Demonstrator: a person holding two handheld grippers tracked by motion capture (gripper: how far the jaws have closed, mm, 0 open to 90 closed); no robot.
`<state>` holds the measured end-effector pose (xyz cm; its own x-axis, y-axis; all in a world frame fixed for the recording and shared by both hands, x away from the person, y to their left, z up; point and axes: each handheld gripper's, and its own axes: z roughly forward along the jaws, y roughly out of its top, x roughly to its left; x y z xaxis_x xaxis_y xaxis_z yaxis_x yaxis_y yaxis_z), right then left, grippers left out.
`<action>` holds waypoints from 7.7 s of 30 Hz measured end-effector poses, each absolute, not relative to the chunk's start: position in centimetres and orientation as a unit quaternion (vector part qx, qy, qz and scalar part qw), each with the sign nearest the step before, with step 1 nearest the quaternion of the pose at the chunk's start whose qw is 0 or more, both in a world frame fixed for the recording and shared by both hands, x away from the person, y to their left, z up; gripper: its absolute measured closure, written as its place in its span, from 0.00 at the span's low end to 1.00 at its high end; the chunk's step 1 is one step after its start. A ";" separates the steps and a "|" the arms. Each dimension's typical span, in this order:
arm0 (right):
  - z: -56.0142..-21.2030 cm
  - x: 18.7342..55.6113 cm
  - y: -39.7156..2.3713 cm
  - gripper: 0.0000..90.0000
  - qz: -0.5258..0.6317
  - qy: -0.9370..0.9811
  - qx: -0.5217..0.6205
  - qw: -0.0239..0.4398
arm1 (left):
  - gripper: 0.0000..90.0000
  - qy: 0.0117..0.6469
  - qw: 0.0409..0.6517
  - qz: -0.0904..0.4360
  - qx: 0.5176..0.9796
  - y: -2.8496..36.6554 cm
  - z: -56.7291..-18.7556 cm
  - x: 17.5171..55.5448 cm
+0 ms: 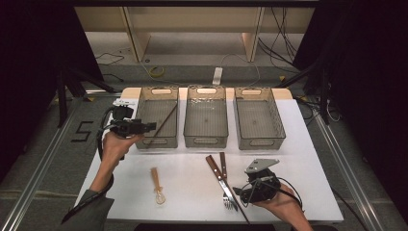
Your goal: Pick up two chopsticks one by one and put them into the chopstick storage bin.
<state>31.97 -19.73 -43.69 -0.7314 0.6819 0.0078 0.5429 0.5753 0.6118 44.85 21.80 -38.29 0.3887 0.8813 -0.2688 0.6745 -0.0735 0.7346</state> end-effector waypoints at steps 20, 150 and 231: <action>-44.7 31.9 -18.5 0.56 0.252 0.902 0.344 0.062 | 0.22 0.443 0.466 0.114 0.757 18.2 -40.8 39.2; -41.4 31.3 -12.1 0.88 0.165 0.981 0.069 0.073 | 0.91 0.077 0.278 0.024 0.957 7.8 -43.2 31.7; -42.6 30.8 -22.1 0.30 0.444 0.819 0.349 0.106 | 0.93 0.503 0.338 0.164 0.778 20.8 -39.1 48.6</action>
<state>30.76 -22.07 -42.63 -0.7340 0.6655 0.1353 0.4765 0.3629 0.8008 48.62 20.80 -39.11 0.4401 0.8939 -0.0852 0.6725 -0.2652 0.6909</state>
